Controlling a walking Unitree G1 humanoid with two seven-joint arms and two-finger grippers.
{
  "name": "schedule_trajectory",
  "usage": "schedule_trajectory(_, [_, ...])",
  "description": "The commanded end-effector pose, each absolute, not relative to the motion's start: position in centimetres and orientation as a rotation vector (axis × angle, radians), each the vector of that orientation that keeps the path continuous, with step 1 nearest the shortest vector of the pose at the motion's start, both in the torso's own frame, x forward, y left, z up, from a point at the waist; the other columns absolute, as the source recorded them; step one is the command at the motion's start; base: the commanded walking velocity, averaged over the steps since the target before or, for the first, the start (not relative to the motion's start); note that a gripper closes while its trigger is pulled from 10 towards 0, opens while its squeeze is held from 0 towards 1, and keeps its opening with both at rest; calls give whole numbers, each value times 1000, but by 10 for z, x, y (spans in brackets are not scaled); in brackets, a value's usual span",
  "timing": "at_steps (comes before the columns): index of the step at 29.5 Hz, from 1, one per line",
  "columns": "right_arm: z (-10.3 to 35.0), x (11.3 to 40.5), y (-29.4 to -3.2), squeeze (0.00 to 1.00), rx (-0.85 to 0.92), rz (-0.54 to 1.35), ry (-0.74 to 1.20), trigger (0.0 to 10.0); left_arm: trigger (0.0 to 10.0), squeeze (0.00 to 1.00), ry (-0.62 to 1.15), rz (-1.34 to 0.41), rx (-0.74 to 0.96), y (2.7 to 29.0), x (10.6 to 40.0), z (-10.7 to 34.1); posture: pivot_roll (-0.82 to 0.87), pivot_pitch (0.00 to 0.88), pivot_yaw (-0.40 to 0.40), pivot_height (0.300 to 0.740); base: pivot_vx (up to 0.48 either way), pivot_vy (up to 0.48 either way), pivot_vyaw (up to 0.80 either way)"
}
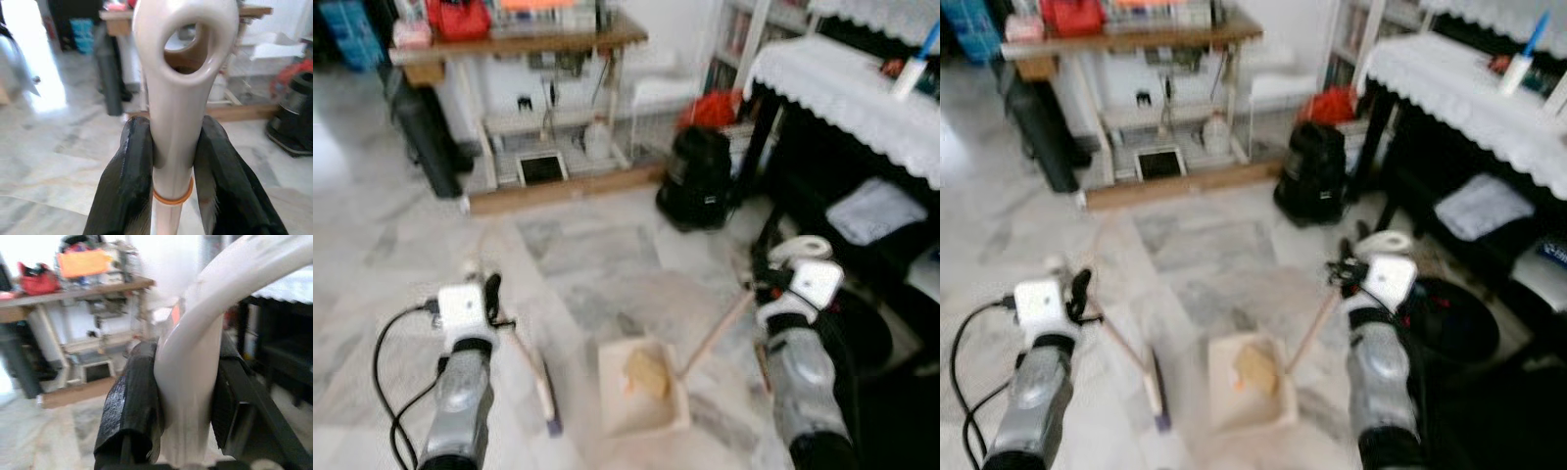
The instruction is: Sweep floor
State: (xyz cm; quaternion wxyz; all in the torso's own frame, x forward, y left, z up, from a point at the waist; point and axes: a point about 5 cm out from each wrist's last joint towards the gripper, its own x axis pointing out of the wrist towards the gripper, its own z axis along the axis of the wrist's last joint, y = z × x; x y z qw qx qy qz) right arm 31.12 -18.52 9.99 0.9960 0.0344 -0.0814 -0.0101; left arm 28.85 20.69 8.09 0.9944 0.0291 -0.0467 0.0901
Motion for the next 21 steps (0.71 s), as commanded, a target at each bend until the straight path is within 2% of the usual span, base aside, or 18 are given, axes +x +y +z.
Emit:
schedule_trajectory(1, [114, 309, -186, 0, 49, -30, -244, 10000, 10000, 0, -166, 170, 74, 205, 288, 93, -11, 0, -29, 740, 0, 0, 800])
schedule_trajectory(21, [110, 303, -184, 0, 13, -33, -221, 10000, 10000, 0, -174, 152, 141, 210, 285, 99, -10, 0, -12, 740, 0, 0, 800])
